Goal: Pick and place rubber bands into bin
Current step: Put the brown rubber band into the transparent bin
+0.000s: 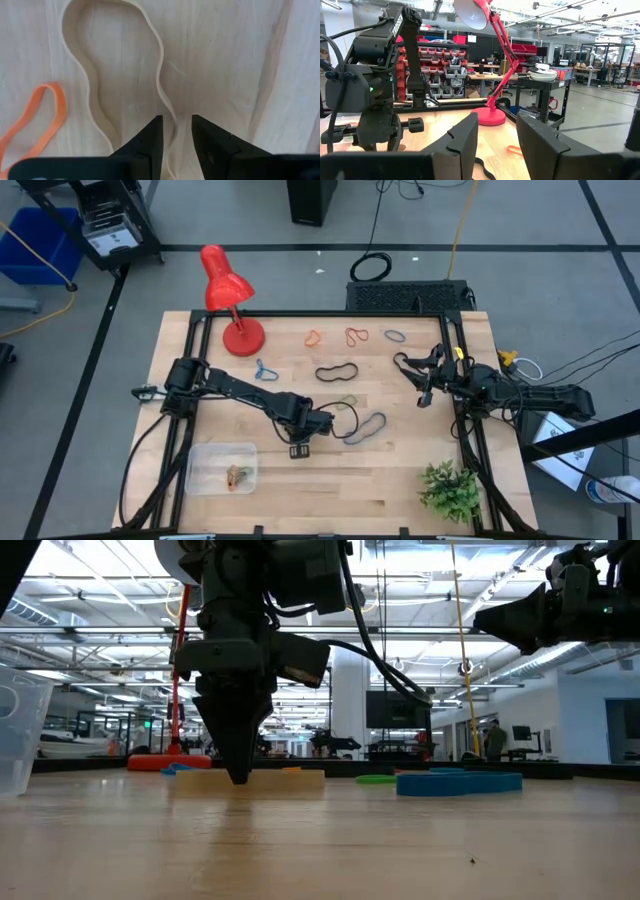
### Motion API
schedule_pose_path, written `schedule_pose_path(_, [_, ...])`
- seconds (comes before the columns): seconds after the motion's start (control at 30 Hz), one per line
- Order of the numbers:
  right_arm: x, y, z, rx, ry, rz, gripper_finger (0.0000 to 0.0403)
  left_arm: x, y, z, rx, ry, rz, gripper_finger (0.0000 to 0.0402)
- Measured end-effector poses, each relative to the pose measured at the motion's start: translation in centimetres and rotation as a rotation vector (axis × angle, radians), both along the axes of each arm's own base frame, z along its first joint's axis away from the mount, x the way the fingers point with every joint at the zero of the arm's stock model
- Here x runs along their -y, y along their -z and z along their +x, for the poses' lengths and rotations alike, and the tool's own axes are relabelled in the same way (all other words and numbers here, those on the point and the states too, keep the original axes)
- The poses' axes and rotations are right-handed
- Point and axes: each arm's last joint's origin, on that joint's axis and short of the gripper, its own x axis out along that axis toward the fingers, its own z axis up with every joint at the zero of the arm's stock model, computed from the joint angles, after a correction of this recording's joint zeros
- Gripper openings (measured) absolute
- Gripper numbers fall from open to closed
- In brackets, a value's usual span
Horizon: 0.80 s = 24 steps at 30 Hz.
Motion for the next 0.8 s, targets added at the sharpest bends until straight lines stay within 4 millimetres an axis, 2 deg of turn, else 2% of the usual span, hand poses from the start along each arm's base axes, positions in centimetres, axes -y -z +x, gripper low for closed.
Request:
schedule_pose_path(0.27, [0.00,0.01,0.00,-0.001,0.000,0.000,0.0130,-0.12,0.82,0.10,-0.020,-0.017,0.051,0.0106])
schedule_pose_path(0.53, [0.12,0.13,0.03,-0.013,0.043,0.008,0.0130,-0.06,0.77,0.07,-0.016,-0.016,0.052,0.0101])
schedule_pose_path(0.63, [0.14,0.13,0.02,-0.012,0.048,0.009,0.0130,-0.04,0.77,0.08,-0.015,-0.015,0.051,0.0078])
schedule_pose_path(0.8, [0.14,0.13,0.02,-0.013,0.047,0.009,0.0130,0.01,0.77,0.13,-0.009,0.008,0.047,0.0014])
